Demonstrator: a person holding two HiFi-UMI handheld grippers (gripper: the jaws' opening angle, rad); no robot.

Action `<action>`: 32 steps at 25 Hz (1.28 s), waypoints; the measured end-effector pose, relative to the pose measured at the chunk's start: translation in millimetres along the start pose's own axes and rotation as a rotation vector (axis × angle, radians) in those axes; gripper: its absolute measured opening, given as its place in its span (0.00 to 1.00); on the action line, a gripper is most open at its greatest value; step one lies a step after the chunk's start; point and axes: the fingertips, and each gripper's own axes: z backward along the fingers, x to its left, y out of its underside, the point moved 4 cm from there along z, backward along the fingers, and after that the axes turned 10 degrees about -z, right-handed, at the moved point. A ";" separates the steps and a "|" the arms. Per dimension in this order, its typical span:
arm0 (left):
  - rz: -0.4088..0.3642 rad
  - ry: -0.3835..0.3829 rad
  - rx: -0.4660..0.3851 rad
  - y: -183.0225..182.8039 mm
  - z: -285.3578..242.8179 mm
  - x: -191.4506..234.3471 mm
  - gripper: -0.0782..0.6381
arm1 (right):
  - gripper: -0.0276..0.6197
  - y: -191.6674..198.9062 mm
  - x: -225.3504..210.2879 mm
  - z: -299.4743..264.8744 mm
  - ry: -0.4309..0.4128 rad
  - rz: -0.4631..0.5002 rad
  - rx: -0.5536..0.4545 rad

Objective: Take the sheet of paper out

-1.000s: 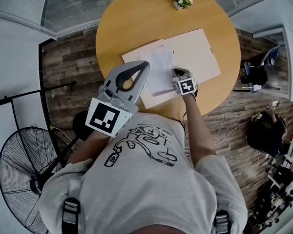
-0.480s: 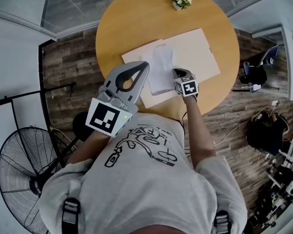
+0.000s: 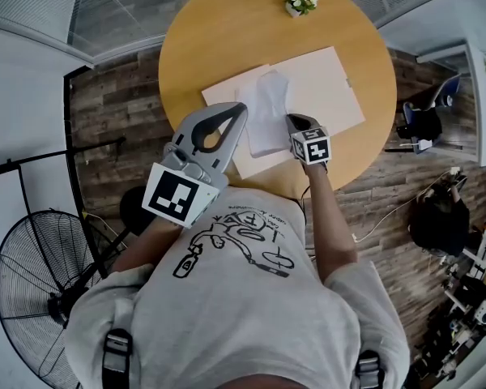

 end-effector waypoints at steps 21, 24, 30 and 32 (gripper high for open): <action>-0.007 0.007 -0.007 -3.6 1.6 -2.5 0.14 | 0.06 -24.0 14.8 41.3 -0.019 -0.030 -0.126; -0.009 0.007 -0.009 -4.5 3.6 -2.4 0.14 | 0.06 -27.9 17.7 48.6 -0.018 -0.028 -0.144; -0.013 0.006 -0.009 -3.0 1.3 -2.9 0.14 | 0.06 -35.6 17.8 58.9 -0.016 -0.039 -0.182; -0.011 0.007 -0.009 -3.2 0.7 -3.1 0.14 | 0.06 -38.5 18.5 61.8 -0.015 -0.042 -0.194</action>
